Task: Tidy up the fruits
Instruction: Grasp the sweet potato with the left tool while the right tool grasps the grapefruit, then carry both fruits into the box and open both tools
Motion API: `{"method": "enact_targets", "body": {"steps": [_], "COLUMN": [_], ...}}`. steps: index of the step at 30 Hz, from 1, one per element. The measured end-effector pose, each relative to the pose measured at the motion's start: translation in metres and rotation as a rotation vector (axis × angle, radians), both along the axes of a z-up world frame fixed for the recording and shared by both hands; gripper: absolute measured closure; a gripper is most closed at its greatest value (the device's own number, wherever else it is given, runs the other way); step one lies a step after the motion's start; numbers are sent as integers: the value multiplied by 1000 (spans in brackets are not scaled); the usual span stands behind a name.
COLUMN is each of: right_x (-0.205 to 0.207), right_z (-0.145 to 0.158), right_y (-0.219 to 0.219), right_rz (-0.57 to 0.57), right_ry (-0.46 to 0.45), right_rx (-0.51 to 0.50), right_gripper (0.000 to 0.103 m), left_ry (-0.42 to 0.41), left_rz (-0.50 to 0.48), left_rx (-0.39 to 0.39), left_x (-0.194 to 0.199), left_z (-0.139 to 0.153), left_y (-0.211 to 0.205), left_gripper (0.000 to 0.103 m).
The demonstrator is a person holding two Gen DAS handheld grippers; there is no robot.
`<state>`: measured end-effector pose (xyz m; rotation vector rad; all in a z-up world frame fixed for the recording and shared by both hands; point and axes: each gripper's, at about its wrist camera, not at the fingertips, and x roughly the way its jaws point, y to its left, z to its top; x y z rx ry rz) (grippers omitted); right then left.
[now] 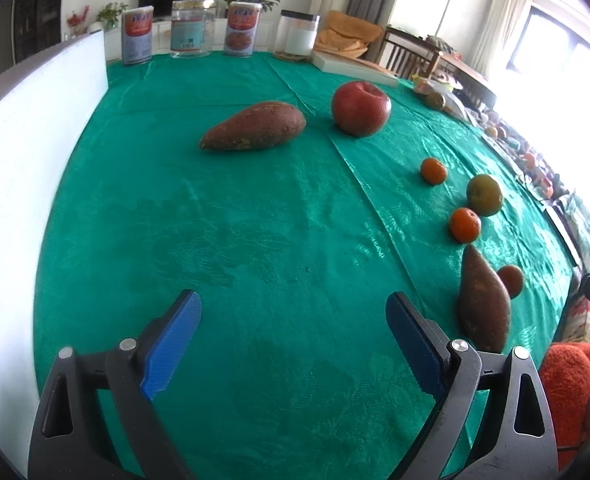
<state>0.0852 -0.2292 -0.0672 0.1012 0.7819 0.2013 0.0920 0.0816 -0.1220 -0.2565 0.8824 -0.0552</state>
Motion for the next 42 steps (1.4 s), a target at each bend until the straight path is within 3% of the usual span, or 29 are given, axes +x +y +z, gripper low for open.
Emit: {"method": "enact_targets", "body": {"steps": [5, 9, 12, 13, 14, 18, 25, 30, 34, 39, 41, 42], "right_x": [4, 4, 4, 3, 3, 5, 12, 72, 140, 193, 201, 201], "right_z": [-3, -3, -3, -3, -3, -6, -11, -2, -3, -41, -51, -51], "right_y": [-7, -10, -14, -17, -20, -29, -40, -36, -13, 20, 19, 16], "right_rz": [-14, -21, -32, -39, -45, -68, -92, -23, 65, 91, 88, 66], "right_ry": [20, 16, 13, 13, 14, 28, 79, 176, 262, 399, 434, 432], "right_rx": [45, 63, 86, 98, 112, 164, 230, 224, 122, 11, 55, 73], "right_gripper": [3, 3, 3, 3, 3, 3, 3, 4, 23, 24, 51, 51], "left_ry": [47, 89, 122, 131, 150, 154, 121, 80, 65, 51, 48, 44], "left_rz": [-158, -282, -314, -327, -337, -358, -230, -140, -80, -57, -52, -49], "left_rx": [-122, -80, -31, -13, 10, 35, 29, 75, 47, 33, 26, 22], "left_x": [1, 12, 23, 25, 28, 32, 26, 16, 6, -5, -8, -9], "left_z": [17, 25, 19, 16, 11, 6, 13, 30, 37, 43, 47, 49], "left_y": [-33, -80, -106, -113, -119, -130, -93, -49, -24, -13, -10, -8], "left_gripper": [9, 9, 13, 24, 42, 61, 61, 61, 61, 61, 61, 61]}}
